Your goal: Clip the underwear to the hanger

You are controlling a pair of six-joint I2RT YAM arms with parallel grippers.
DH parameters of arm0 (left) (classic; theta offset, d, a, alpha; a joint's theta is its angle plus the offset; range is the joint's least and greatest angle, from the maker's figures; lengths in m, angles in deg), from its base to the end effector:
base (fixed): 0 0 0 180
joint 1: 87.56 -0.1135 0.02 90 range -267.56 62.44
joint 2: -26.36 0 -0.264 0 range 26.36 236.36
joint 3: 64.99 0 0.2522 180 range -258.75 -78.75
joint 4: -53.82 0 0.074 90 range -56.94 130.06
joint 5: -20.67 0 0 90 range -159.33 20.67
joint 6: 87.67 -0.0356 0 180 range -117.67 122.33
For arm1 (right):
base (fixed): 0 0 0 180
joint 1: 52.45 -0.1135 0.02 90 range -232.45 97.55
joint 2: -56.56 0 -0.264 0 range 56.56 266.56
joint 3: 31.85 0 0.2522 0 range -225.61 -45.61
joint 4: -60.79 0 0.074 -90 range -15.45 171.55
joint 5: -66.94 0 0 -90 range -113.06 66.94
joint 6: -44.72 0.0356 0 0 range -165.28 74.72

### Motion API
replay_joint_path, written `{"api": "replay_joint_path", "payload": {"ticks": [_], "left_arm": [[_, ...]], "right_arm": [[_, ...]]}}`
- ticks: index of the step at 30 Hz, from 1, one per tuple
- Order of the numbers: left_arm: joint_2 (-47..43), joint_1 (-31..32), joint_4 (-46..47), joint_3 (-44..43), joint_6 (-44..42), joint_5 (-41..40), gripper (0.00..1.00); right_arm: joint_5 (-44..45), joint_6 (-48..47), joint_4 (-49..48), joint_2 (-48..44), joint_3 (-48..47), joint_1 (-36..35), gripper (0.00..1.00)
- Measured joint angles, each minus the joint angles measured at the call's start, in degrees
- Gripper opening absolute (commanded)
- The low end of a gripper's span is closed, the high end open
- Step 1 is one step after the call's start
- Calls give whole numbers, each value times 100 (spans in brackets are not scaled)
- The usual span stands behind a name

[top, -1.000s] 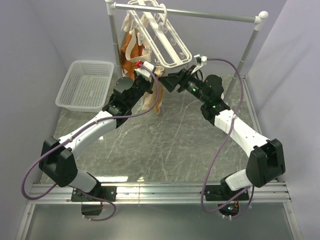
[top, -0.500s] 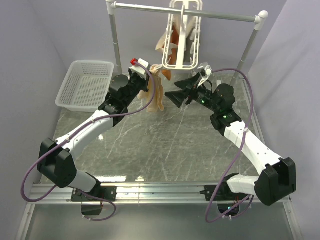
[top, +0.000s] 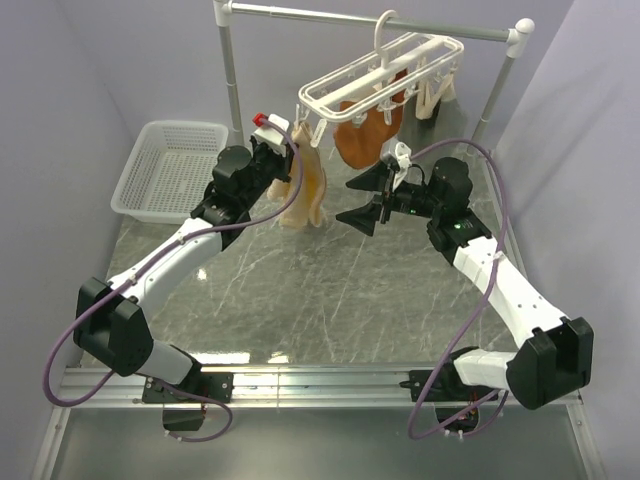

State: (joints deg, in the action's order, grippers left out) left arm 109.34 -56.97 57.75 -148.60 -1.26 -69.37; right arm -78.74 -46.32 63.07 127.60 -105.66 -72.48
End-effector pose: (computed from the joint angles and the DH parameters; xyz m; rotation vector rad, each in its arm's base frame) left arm 0.3006 -0.1777 0.3870 0.4411 1.4366 -0.3794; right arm 0.2532 0.1236 0.3762 -1.0346 1.2970 1.0064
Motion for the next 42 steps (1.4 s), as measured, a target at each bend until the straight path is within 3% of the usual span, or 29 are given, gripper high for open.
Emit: {"api": "replay_joint_path", "payload": {"ticks": [7, 13, 22, 33, 37, 42], "left_arm": [[0, -15, -129, -157, 76, 28, 18], [7, -103, -223, -208, 260, 184, 20], [131, -260, -402, -374, 492, 415, 20], [214, -369, -518, -457, 623, 566, 25], [208, -411, -516, -457, 636, 699, 44], [-11, -422, -667, -437, 570, 1021, 53]], "right_arm": [[-155, -387, 103, 2, -131, 319, 90], [343, 463, -505, 87, -302, 671, 75], [1145, 1716, -1561, 868, -1182, 955, 75], [1270, 2098, -1937, 1447, -1733, 957, 32], [1176, 2175, -1989, 1447, -1764, 957, 20], [1123, 2275, -1982, 1447, -1790, 931, 10]]}}
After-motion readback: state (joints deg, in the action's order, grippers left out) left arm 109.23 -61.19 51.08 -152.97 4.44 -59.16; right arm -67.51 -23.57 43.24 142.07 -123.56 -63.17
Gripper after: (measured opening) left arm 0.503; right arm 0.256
